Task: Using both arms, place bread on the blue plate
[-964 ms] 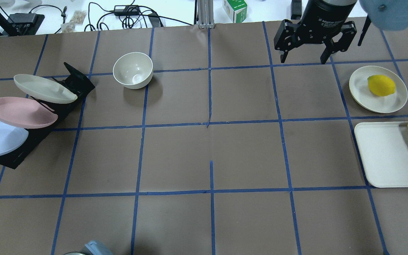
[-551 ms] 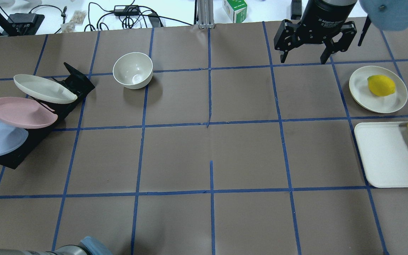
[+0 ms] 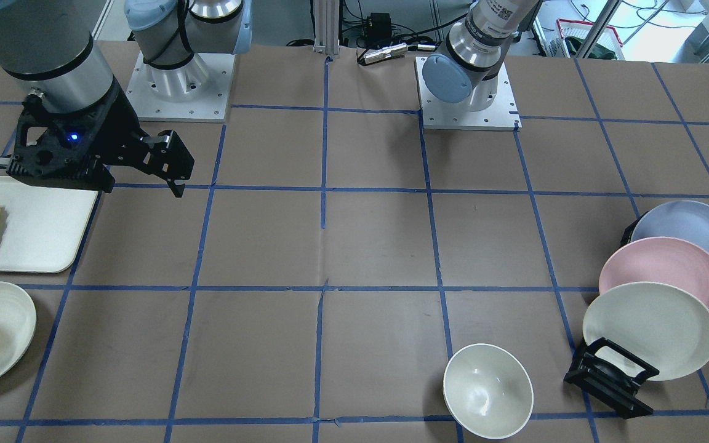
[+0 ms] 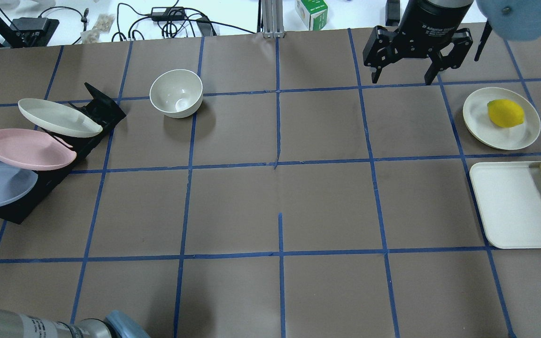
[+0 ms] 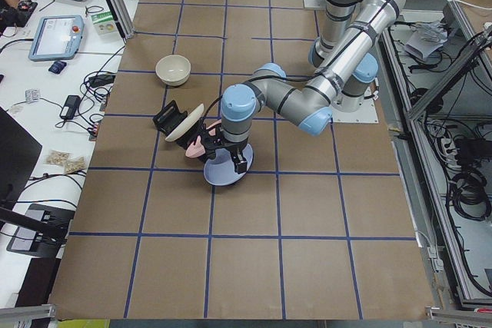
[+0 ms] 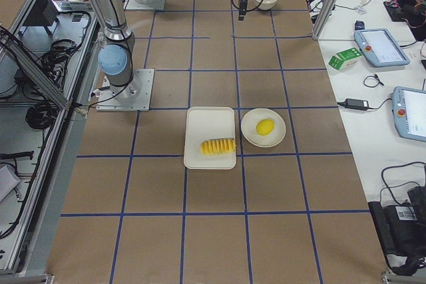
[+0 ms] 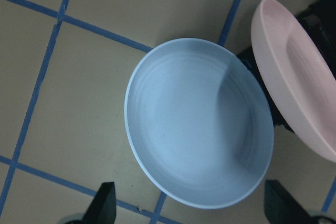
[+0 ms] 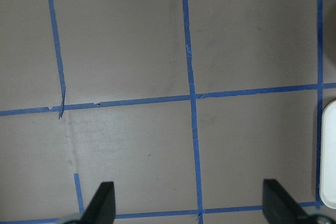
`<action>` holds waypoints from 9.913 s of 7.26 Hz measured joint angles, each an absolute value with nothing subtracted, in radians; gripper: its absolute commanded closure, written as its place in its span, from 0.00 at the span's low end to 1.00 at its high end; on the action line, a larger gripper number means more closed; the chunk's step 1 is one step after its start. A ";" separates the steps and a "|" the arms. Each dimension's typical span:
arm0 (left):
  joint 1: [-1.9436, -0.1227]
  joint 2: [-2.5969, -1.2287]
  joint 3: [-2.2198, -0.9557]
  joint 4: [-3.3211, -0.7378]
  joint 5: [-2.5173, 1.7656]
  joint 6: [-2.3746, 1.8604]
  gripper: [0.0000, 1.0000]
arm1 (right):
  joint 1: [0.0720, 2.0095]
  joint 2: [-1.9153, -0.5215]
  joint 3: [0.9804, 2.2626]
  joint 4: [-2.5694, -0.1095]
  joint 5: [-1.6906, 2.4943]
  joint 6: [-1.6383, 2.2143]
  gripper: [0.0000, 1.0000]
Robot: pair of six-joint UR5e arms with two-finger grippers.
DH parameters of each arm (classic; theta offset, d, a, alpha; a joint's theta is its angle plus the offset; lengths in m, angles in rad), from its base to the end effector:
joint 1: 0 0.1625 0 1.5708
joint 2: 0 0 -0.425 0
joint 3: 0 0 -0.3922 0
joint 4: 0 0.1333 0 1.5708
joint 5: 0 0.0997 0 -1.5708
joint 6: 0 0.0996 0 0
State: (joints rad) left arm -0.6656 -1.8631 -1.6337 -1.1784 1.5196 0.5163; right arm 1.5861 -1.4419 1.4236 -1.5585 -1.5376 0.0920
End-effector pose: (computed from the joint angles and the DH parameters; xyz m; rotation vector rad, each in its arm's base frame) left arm 0.3814 -0.4754 0.3374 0.6025 -3.0670 0.0963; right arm 0.1450 -0.5449 0.4922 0.1190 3.1058 -0.0065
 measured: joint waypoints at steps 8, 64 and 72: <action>-0.664 -1.963 -1.632 -1.146 1.543 0.510 0.93 | 1.586 -1.442 1.424 -1.559 -1.537 0.092 0.00; -1.620 -1.889 -1.714 -0.979 1.424 -0.356 0.00 | 0.771 -1.172 1.789 -2.106 -1.597 -0.908 0.00; -1.443 -1.628 -1.557 -1.540 1.633 -0.126 0.00 | 0.759 -1.105 1.785 -2.131 -1.645 -0.929 0.93</action>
